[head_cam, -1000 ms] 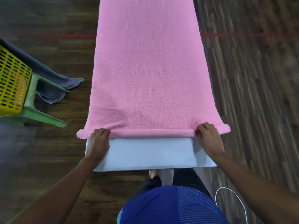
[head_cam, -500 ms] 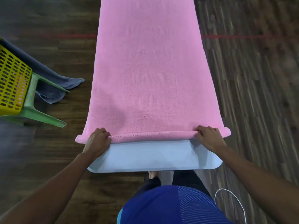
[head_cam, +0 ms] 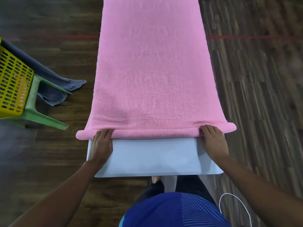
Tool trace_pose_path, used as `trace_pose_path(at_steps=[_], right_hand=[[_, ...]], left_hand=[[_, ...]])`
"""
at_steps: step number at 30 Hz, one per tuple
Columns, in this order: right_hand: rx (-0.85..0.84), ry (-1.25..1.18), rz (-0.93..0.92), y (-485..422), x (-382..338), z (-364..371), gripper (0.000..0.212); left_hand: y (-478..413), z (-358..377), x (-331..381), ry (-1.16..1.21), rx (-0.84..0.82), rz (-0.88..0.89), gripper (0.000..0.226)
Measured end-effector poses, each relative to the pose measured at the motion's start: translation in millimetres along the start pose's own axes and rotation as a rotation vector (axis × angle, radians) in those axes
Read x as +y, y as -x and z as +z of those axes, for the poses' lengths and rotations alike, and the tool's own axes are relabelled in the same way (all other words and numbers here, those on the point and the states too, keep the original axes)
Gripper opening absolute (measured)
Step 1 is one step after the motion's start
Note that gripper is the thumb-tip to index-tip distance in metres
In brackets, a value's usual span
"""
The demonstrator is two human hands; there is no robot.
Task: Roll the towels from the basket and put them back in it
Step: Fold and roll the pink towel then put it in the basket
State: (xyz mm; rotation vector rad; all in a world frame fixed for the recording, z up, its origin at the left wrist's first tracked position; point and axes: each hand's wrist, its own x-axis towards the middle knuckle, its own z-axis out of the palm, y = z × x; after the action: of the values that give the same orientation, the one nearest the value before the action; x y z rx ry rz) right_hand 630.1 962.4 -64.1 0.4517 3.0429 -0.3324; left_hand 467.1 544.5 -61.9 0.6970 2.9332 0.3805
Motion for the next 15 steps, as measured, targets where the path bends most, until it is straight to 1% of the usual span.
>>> trace_pose_path(at_steps=[3, 5, 6, 9, 10, 11, 12, 14, 15], right_hand=[[-0.012, -0.034, 0.036, -11, -1, -7, 0.026], [-0.067, -0.034, 0.022, -18, 2, -14, 0.024], [-0.118, -0.017, 0.02, -20, 4, -16, 0.023], [-0.297, 0.062, 0.026, -25, 7, -23, 0.031], [-0.341, 0.069, 0.038, -25, 6, -24, 0.031], [-0.348, 0.052, 0.052, -25, 5, -24, 0.03], [-0.317, 0.026, 0.067, -25, 4, -24, 0.026], [-0.127, 0.036, 0.056, -21, 2, -21, 0.018], [-0.044, 0.058, 0.049, -19, 1, -19, 0.014]], left_hand=[[-10, -5, 3, 0.035, 0.0, -0.047, 0.033], [-16, -10, 1, 0.017, -0.037, -0.044, 0.024], [-18, -13, 0, -0.019, -0.083, -0.034, 0.023], [-19, -20, -5, -0.116, -0.276, 0.011, 0.036], [-18, -21, -5, -0.113, -0.31, 0.006, 0.039], [-17, -20, -7, -0.102, -0.312, -0.005, 0.038], [-16, -18, -8, -0.092, -0.274, -0.018, 0.031], [-13, -15, -7, -0.101, -0.124, -0.037, 0.014], [-12, -13, -5, -0.104, -0.062, -0.048, 0.014]])
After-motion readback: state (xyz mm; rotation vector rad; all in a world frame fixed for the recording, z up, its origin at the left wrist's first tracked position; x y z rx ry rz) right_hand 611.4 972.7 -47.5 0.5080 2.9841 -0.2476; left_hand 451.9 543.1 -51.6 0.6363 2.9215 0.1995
